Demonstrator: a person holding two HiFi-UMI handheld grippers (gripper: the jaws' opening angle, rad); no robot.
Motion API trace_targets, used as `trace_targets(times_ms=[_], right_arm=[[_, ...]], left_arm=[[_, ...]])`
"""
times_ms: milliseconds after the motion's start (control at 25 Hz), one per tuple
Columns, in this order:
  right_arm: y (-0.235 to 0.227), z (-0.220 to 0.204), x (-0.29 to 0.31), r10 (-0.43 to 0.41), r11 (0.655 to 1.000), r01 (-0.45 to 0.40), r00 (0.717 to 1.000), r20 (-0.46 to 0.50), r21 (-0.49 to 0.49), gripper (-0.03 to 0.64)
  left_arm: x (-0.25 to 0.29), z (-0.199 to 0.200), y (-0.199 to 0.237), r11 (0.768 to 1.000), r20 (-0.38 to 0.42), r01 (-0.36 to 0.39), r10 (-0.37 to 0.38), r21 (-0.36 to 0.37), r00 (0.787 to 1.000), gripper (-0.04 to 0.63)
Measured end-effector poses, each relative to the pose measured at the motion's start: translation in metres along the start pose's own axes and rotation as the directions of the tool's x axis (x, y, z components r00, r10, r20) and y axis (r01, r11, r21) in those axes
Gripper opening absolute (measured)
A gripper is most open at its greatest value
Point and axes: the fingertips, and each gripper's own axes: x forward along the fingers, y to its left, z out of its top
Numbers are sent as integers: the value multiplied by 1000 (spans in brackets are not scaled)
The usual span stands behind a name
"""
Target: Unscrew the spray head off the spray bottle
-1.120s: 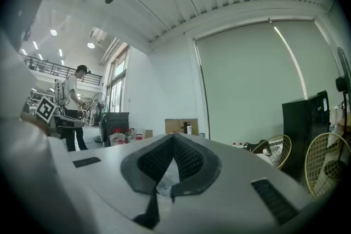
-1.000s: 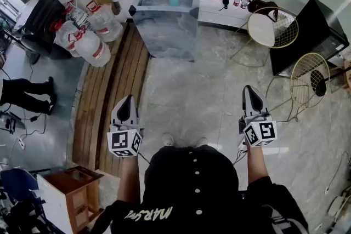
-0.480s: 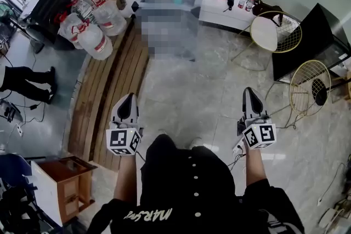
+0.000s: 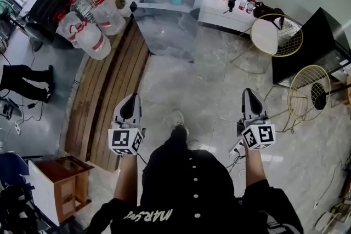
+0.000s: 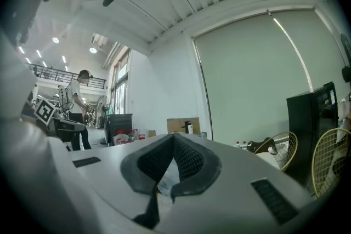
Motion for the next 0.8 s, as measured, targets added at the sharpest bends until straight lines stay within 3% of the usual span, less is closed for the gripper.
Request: trace_targets(times_ms=[800], right_arm=[[-46, 32, 175, -5, 999, 7, 999, 39, -46, 12]], left_arm=[[175, 44, 70, 999, 68, 49, -50, 10, 996, 25]])
